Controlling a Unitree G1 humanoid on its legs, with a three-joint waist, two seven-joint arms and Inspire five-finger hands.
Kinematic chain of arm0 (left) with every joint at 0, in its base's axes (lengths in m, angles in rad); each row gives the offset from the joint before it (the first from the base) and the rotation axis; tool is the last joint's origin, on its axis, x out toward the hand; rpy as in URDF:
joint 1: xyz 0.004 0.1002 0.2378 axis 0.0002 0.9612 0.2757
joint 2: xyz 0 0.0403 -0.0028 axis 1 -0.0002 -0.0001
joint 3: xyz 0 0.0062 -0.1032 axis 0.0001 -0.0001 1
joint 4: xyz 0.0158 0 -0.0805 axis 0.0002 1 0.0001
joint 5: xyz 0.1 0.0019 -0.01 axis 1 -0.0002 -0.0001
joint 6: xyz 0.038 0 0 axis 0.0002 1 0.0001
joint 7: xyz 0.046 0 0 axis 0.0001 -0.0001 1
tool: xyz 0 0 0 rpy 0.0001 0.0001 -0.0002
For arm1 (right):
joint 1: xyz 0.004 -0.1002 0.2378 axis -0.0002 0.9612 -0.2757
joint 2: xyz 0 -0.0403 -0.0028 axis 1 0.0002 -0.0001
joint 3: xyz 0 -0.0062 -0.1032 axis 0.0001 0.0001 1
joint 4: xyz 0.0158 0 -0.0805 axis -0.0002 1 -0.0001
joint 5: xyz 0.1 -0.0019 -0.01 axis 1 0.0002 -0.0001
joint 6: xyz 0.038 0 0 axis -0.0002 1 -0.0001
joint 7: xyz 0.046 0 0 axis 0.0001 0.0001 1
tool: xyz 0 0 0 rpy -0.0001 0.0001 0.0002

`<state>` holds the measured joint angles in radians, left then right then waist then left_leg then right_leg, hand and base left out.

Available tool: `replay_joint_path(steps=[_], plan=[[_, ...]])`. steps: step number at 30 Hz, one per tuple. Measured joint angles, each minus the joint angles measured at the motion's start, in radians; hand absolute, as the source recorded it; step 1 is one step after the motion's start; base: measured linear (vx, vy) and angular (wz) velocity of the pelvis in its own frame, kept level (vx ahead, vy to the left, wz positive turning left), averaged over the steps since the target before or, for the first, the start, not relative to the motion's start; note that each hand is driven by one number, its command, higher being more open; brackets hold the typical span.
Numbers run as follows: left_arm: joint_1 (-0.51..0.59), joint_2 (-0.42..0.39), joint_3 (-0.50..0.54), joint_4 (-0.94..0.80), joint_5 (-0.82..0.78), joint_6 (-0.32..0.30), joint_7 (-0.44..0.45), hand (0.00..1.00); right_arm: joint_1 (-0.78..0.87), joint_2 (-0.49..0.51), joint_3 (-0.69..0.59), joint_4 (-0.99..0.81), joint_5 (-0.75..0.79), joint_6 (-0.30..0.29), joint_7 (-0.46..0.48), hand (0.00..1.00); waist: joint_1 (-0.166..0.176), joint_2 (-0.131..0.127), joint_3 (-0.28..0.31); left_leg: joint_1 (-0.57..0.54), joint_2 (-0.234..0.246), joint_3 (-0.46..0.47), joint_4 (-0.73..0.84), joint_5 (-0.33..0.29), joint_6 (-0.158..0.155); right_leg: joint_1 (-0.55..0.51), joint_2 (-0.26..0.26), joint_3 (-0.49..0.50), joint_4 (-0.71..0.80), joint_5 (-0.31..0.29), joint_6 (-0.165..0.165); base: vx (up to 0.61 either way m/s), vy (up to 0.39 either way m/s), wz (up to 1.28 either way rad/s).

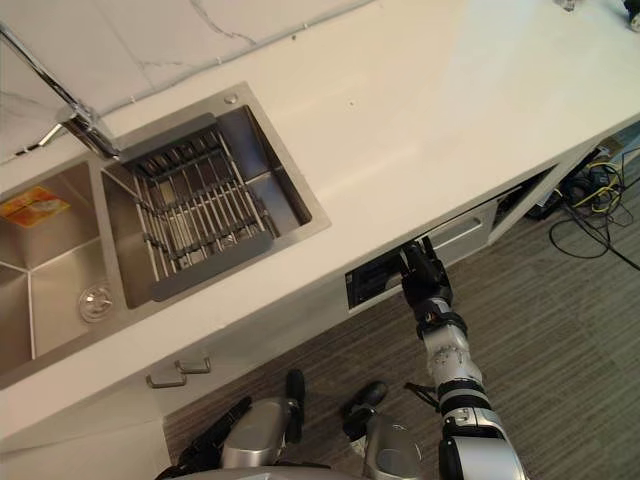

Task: Walk over to the sink, pick up the cup, carry it to the dishwasher, place the cup inside the dishwasher, then close the dishwasher door

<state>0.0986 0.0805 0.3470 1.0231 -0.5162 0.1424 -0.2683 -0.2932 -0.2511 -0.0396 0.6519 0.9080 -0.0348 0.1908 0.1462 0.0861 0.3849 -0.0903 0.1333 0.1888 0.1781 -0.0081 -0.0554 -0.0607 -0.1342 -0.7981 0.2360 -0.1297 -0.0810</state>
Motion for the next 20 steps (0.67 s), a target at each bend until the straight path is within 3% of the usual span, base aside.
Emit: replay_joint_path(steps=[1,2,3,4,5,6,7,8,9,10,11,12,13,15,16,17,19,20], plan=[[-0.001,0.002,-0.001,0.0,-0.011,0.006,-0.001,1.0,0.009,-0.001,0.026,-0.01,-0.023,0.002,0.002,1.0,-0.001,-0.006,0.001,-0.005,0.005,-0.003,0.001,0.0,0.0,-0.002,0.009,-0.002,-0.006,-0.001,-0.002,0.0,-0.132,0.02],[-0.004,0.006,-0.001,-0.004,-0.051,0.018,-0.005,1.0,0.032,0.001,0.08,-0.028,-0.098,0.012,0.012,1.0,-0.001,-0.031,0.002,-0.015,0.005,-0.005,0.0,-0.001,0.0,-0.011,0.022,0.001,-0.024,-0.005,-0.001,0.0,-0.148,0.01],[0.001,-0.005,-0.008,-0.006,-0.089,0.031,-0.016,1.0,0.071,0.005,0.134,-0.032,-0.211,0.025,0.037,1.0,0.005,-0.026,-0.021,-0.055,0.025,-0.016,0.001,-0.026,0.011,-0.027,0.022,-0.056,0.042,-0.068,0.03,0.01,-0.137,0.07],[0.007,-0.008,-0.019,-0.012,-0.105,0.033,-0.029,1.0,0.083,0.006,0.153,-0.031,-0.265,0.029,0.049,1.0,0.006,-0.031,-0.023,-0.076,0.034,-0.019,0.03,-0.026,-0.005,-0.041,-0.037,-0.054,0.208,-0.127,0.008,0.01,-0.125,0.62],[0.017,0.022,-0.012,-0.035,-0.145,0.036,-0.057,1.0,0.145,0.039,0.179,0.003,-0.37,0.029,0.063,1.0,-0.009,-0.127,-0.02,-0.121,-0.032,-0.024,0.155,-0.068,-0.022,-0.008,-0.163,0.059,0.317,-0.276,0.117,0.03,-0.174,1.19],[0.007,0.029,-0.025,-0.053,-0.148,0.029,-0.059,1.0,0.164,0.072,0.183,0.103,-0.47,0.032,0.055,1.0,-0.01,-0.115,-0.022,-0.176,-0.031,-0.06,0.273,-0.127,-0.007,0.021,-0.132,0.004,0.29,-0.279,0.116,0.07,-0.212,1.18],[0.009,0.034,-0.048,-0.068,-0.147,0.029,-0.06,1.0,0.188,0.102,0.184,0.174,-0.537,0.035,0.04,1.0,0.007,-0.122,-0.028,-0.177,-0.058,-0.051,0.288,-0.139,0.012,0.048,-0.108,-0.009,0.243,-0.24,0.112,0.14,-0.214,0.75],[0.019,0.023,-0.061,-0.068,-0.147,0.027,-0.059,1.0,0.217,0.109,0.181,0.214,-0.591,0.02,0.036,1.0,-0.002,-0.121,-0.031,-0.157,-0.086,-0.036,0.248,-0.14,0.015,0.037,-0.104,0.023,0.268,-0.201,0.135,0.27,-0.082,0.38],[0.031,0.023,-0.07,-0.065,-0.149,0.025,-0.058,1.0,0.262,0.116,0.154,0.255,-0.643,-0.017,0.025,1.0,-0.019,-0.116,-0.033,-0.096,-0.114,-0.023,0.162,-0.163,0.064,-0.002,-0.116,0.133,0.381,-0.185,0.135,0.22,-0.02,0.46],[0.031,0.031,-0.071,-0.06,-0.152,0.021,-0.055,1.0,0.284,0.123,0.132,0.273,-0.659,-0.037,0.011,1.0,-0.026,-0.133,-0.025,-0.07,-0.122,-0.025,0.135,-0.153,0.066,-0.021,-0.134,0.186,0.445,-0.175,0.129,0.24,-0.021,0.38],[0.031,0.044,-0.083,-0.057,-0.151,0.016,-0.039,1.0,0.287,0.123,0.058,0.271,-0.677,-0.076,-0.019,1.0,-0.037,-0.136,-0.018,-0.032,-0.117,-0.042,0.113,-0.15,0.068,-0.084,-0.137,0.269,0.564,-0.169,0.124,0.13,-0.06,0.28],[0.027,0.052,-0.095,-0.057,-0.149,0.021,-0.031,1.0,0.285,0.122,0.017,0.284,-0.676,-0.085,-0.032,1.0,-0.055,-0.132,-0.017,-0.016,-0.109,-0.061,0.103,-0.155,0.071,-0.095,-0.128,0.3,0.561,-0.191,0.121,0.23,-0.101,0.6],[0.017,0.063,-0.124,-0.061,-0.144,0.025,-0.025,1.0,0.286,0.11,-0.061,0.308,-0.677,-0.097,-0.079,1.0,-0.086,-0.115,-0.014,0.023,-0.084,-0.108,0.079,-0.155,0.062,-0.112,-0.097,0.352,0.482,-0.21,0.124,0.17,-0.073,0.76],[0.007,0.068,-0.126,-0.047,-0.12,0.024,-0.005,1.0,0.299,0.097,-0.113,0.339,-0.681,-0.102,-0.105,1.0,-0.093,-0.103,-0.014,0.055,-0.056,-0.127,0.076,-0.152,0.031,-0.136,-0.069,0.414,0.36,-0.195,0.138,0.17,-0.091,0.55],[0.009,0.083,-0.125,-0.043,-0.11,0.033,0.0,1.0,0.323,0.097,-0.131,0.348,-0.7,-0.102,-0.116,1.0,-0.094,-0.119,-0.023,0.067,-0.058,-0.137,0.078,-0.158,0.01,-0.13,-0.064,0.442,0.221,-0.112,0.143,0.24,-0.215,0.49],[0.005,0.106,-0.121,-0.036,-0.109,0.045,0.006,1.0,0.352,0.106,-0.152,0.37,-0.712,-0.098,-0.12,1.0,-0.096,-0.146,-0.033,0.072,-0.072,-0.157,0.08,-0.175,-0.015,-0.13,-0.077,0.467,0.116,0.073,0.123,0.29,-0.304,0.46],[0.0,0.085,-0.108,-0.032,-0.109,0.05,0.035,1.0,0.342,0.103,-0.168,0.422,-0.716,-0.059,-0.123,1.0,-0.095,-0.11,-0.049,0.083,-0.007,-0.149,0.043,-0.164,-0.048,-0.099,-0.009,0.438,0.054,0.087,0.11,0.25,-0.257,0.1],[0.0,0.084,-0.108,-0.032,-0.108,0.051,0.039,1.0,0.338,0.103,-0.171,0.422,-0.715,-0.051,-0.123,1.0,-0.1,-0.106,-0.049,0.085,0.001,-0.15,0.027,-0.158,-0.058,-0.097,0.001,0.434,0.039,0.09,0.107,0.13,-0.105,-0.06]])
